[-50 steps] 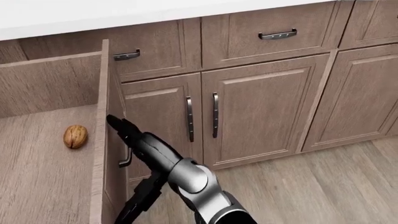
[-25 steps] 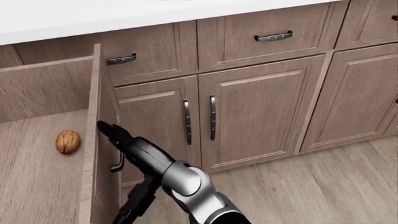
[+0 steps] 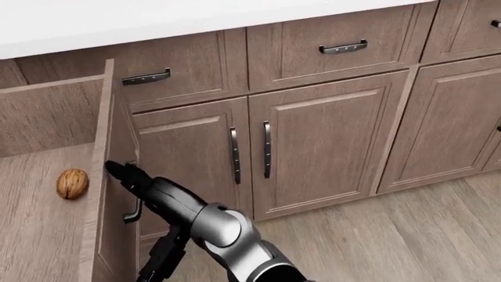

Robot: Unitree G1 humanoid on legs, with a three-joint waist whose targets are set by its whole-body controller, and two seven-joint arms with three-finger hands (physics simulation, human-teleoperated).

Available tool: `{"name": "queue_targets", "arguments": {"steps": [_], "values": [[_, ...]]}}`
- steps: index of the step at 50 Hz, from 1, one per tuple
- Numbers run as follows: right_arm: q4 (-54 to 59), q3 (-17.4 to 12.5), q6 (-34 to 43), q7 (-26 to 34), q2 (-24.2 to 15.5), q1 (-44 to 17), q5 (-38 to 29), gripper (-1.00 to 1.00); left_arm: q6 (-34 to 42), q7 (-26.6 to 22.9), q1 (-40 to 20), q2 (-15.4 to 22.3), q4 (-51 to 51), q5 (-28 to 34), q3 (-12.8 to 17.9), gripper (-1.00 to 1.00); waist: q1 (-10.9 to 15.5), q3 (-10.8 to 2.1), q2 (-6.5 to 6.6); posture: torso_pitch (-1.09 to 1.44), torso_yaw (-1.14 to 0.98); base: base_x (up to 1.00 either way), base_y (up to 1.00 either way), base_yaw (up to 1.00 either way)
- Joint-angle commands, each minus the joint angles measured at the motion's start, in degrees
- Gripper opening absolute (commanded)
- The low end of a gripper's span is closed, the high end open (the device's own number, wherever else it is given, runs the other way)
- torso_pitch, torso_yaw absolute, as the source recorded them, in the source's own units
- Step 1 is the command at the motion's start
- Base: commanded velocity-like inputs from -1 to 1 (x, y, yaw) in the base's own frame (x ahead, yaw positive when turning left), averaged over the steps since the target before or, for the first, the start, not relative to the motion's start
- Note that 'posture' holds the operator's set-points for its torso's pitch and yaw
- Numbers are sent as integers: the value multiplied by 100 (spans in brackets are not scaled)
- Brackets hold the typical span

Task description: Close the right drawer.

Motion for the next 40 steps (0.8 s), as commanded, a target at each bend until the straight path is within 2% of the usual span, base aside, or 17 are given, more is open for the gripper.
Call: {"name": "queue_targets", "arguments": {"steps": [1, 25, 27, 36, 40], "values": [[-99, 142, -198, 392, 168, -177, -180, 100, -126, 0, -49, 22, -180, 5, 29, 100, 49, -91, 35, 0, 0, 0, 0, 0], [-67, 69, -60, 469, 254, -382, -322, 100, -88, 18, -86, 40, -180, -63, 78, 100, 27, -84, 54, 0, 0, 0, 0, 0], [-116, -49, -44, 449, 92, -517, -143, 100, -92, 7, -80, 28, -180, -32, 51, 100, 27, -77, 51, 0, 0, 0, 0, 0], [-500, -145, 5, 149, -698, -803, 371, 100, -96, -37, -59, -24, -180, 38, -4, 100, 86, -45, 8, 0, 0, 0, 0, 0], [-1127, -111, 175, -8, -1088, -608, 607, 100, -88, -67, -56, -57, -180, 58, -12, 100, 103, -42, -20, 0, 0, 0, 0, 0]]}}
